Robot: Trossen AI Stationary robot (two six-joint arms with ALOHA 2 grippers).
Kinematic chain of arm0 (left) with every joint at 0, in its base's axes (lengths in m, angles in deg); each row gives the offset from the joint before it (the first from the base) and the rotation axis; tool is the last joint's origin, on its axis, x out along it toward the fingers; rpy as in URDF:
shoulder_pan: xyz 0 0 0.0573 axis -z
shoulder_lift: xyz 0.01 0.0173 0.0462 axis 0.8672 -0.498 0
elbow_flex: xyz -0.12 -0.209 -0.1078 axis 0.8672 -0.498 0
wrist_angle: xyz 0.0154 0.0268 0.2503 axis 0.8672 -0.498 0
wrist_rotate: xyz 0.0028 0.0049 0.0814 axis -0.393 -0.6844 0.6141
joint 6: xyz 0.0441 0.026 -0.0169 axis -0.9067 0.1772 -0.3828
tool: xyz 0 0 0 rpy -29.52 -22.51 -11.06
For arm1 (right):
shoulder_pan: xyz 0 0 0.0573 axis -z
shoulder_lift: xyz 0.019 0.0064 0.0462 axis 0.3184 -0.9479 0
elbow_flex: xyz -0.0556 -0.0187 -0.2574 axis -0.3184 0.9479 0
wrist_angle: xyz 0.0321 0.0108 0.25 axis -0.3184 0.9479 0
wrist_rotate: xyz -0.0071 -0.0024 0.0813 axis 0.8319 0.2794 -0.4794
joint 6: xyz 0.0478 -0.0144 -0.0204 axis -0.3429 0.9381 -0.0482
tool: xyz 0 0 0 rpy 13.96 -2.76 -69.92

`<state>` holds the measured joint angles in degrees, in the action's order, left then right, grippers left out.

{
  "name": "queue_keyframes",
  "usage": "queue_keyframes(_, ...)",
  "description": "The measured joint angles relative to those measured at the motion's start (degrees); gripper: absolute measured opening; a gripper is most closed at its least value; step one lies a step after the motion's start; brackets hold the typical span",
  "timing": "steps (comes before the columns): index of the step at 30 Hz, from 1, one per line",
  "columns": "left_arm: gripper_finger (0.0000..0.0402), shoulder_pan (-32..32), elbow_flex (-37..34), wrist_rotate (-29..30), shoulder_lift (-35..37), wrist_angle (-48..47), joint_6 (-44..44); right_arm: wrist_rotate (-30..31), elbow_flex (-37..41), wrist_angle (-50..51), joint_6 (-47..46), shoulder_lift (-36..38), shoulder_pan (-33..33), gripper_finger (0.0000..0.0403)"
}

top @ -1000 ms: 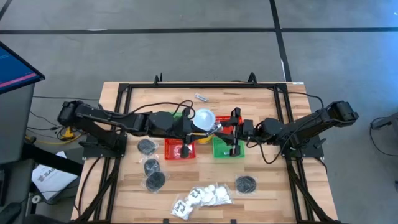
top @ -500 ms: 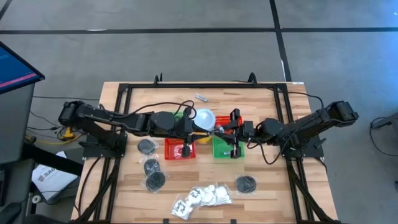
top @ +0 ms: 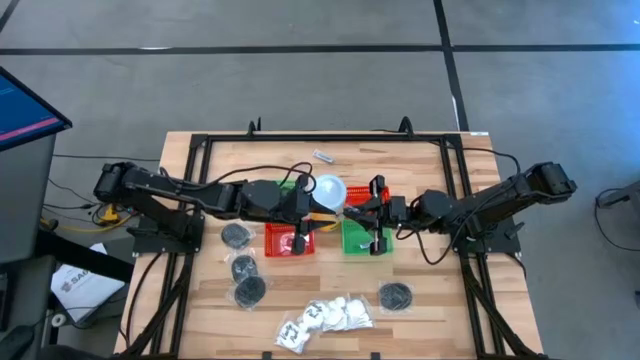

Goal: Pick & Place Travel size toiletries
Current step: Put the silver nail cutter into the right green bin

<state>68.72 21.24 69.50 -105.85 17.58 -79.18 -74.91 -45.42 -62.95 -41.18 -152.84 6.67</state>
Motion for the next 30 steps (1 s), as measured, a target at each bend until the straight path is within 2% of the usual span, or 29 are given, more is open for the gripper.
queue_keyframes(8,0.0116,0.02,0.09,0.38,1.03,-1.72,-0.15,0.14,0.0,8.61,-1.69,4.02,-0.02,0.0001)
queue_keyframes(13,0.0117,0.1,0.01,1.14,2.68,-5.12,0.05,0.15,-0.02,19.88,-4.87,7.43,-0.06,0.0001)
queue_keyframes(30,0.0117,0.13,-3.55,1.37,2.73,-6.58,3.13,1.69,0.0,46.49,-16.65,7.06,-0.79,0.0001)
